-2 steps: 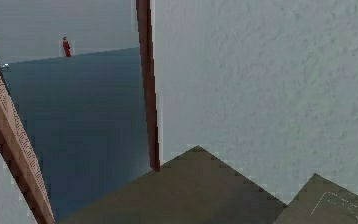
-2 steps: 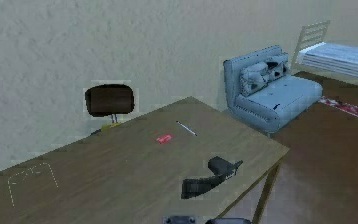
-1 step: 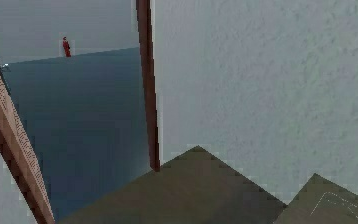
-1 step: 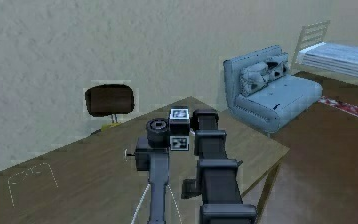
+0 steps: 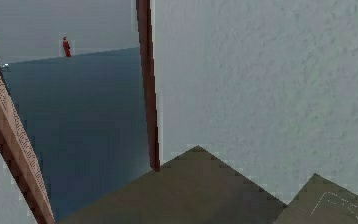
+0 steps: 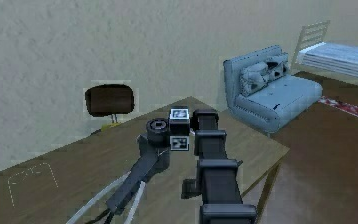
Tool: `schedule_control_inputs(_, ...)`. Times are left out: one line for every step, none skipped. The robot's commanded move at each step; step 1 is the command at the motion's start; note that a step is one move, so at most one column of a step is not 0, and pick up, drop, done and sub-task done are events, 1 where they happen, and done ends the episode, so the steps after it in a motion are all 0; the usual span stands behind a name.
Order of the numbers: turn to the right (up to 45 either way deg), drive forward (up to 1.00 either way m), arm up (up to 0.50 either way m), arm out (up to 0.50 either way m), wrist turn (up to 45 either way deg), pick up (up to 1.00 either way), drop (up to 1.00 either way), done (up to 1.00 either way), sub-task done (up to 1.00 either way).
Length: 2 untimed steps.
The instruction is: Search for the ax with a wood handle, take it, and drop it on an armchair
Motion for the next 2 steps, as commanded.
schedule_control_inputs(0.0,0.0,0.0,0.0,45.0,0.0,0.0,0.0,0.0)
schedule_control_inputs(0.0,0.0,0.0,0.0,45.0,0.0,0.0,0.0,0.0)
